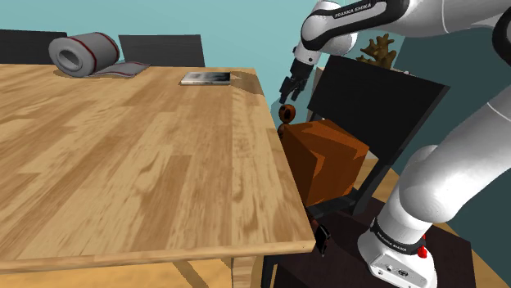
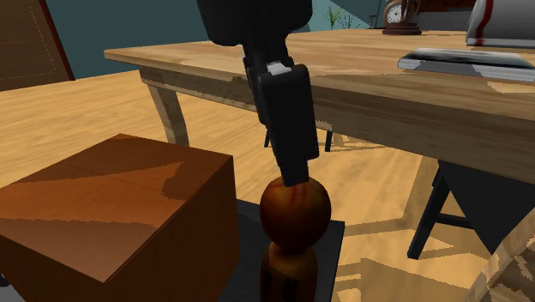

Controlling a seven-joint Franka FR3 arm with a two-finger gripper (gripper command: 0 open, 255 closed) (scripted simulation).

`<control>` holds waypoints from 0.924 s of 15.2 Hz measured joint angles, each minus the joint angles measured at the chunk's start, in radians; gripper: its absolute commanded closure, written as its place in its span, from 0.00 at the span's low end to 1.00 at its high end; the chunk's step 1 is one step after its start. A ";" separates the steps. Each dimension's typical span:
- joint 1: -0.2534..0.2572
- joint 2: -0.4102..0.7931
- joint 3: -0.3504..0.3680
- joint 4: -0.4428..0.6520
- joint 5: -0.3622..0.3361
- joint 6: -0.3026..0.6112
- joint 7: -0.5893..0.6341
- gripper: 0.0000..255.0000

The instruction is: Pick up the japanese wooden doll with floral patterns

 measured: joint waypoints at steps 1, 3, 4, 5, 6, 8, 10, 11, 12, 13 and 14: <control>0.003 0.040 -0.013 0.030 0.018 0.007 -0.020 0.00; 0.002 0.089 -0.034 0.052 0.043 0.030 -0.056 0.00; 0.001 0.100 -0.039 0.051 0.050 0.041 -0.067 0.00; 0.001 0.105 -0.041 0.043 0.053 0.053 -0.073 0.00; 0.001 0.105 -0.041 0.027 0.056 0.069 -0.077 0.00; 0.002 0.120 -0.044 0.016 0.065 0.093 -0.087 0.00; 0.003 0.126 -0.046 -0.002 0.070 0.116 -0.096 0.00; 0.003 0.128 -0.046 -0.006 0.072 0.122 -0.098 1.00; 0.003 0.129 -0.046 -0.008 0.073 0.126 -0.099 1.00; 0.003 0.129 -0.046 -0.008 0.074 0.127 -0.099 1.00; 0.003 0.130 -0.047 -0.007 0.074 0.129 -0.100 1.00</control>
